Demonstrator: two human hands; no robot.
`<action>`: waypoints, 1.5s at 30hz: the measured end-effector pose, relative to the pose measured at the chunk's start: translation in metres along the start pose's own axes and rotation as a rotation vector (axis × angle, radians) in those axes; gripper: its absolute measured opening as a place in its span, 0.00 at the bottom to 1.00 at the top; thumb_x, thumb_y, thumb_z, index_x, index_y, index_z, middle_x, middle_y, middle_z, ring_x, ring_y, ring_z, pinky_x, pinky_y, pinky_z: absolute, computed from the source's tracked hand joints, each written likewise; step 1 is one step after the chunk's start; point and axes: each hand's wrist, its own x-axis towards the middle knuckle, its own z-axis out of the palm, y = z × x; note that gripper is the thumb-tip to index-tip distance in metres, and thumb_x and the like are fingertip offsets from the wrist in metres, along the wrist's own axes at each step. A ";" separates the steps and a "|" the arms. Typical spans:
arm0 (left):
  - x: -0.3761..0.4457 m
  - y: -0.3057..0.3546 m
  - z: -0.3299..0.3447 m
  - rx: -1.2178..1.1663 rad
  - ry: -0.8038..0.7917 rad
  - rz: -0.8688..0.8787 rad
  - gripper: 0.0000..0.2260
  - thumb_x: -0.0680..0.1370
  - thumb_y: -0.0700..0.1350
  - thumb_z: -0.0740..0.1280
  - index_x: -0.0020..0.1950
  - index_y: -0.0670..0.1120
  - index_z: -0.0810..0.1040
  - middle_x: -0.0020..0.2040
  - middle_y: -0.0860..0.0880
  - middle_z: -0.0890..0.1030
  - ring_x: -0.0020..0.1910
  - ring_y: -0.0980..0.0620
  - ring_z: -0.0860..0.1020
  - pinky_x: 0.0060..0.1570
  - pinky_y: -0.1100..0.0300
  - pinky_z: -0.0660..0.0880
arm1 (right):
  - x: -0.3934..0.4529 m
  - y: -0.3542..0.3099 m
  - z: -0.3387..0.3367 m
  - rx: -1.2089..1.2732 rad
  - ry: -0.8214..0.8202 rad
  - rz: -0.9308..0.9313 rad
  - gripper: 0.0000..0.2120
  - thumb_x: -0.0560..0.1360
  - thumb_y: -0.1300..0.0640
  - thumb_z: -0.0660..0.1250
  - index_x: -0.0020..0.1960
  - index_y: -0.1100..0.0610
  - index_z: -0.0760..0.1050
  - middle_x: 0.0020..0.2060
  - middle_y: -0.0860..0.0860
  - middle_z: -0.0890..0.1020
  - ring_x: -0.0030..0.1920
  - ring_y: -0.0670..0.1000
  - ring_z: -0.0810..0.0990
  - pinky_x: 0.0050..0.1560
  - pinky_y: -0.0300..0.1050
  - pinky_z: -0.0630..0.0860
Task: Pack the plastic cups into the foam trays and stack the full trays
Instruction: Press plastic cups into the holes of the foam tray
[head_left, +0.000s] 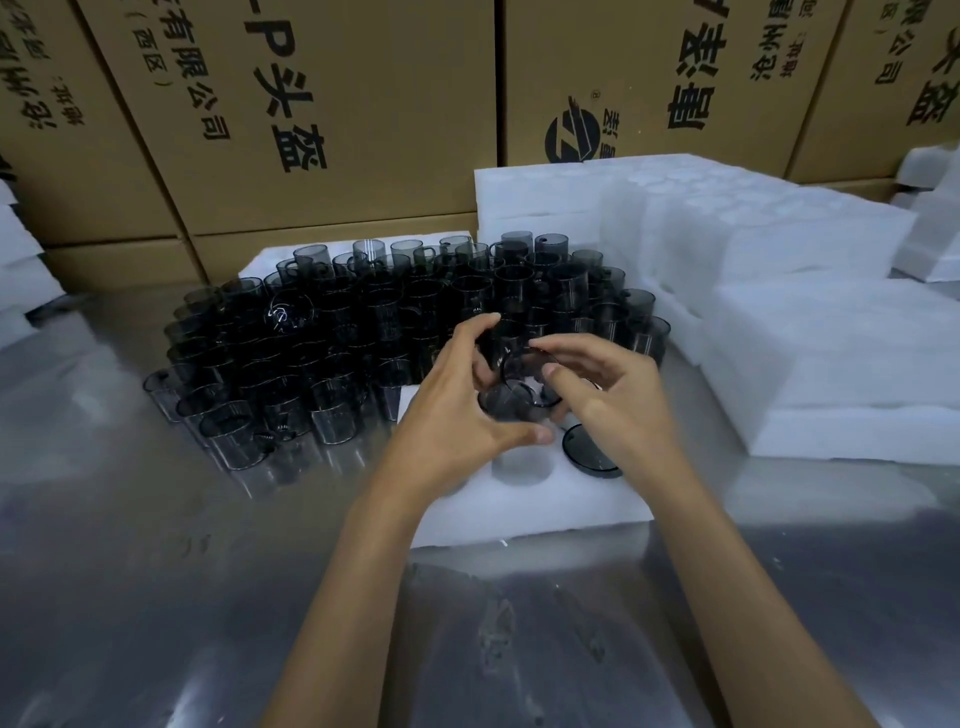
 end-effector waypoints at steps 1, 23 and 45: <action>0.000 -0.001 -0.002 0.012 -0.059 -0.018 0.47 0.58 0.59 0.82 0.71 0.65 0.61 0.52 0.58 0.72 0.50 0.64 0.73 0.44 0.72 0.67 | -0.001 0.001 0.000 -0.019 -0.006 -0.005 0.15 0.76 0.70 0.68 0.52 0.53 0.84 0.43 0.46 0.87 0.41 0.44 0.84 0.35 0.39 0.80; -0.006 -0.017 -0.035 -0.050 -0.344 -0.169 0.20 0.64 0.71 0.67 0.53 0.69 0.82 0.75 0.61 0.64 0.74 0.64 0.59 0.75 0.51 0.58 | -0.006 0.017 0.005 -0.410 -0.182 -0.110 0.06 0.74 0.54 0.69 0.40 0.45 0.81 0.38 0.36 0.81 0.48 0.42 0.73 0.46 0.31 0.67; -0.005 -0.020 -0.026 0.068 -0.372 -0.283 0.32 0.73 0.60 0.72 0.75 0.63 0.63 0.81 0.57 0.51 0.78 0.62 0.40 0.77 0.52 0.45 | -0.021 0.014 -0.001 -0.885 -0.283 -0.254 0.04 0.78 0.52 0.65 0.48 0.46 0.78 0.51 0.37 0.81 0.61 0.43 0.68 0.62 0.46 0.57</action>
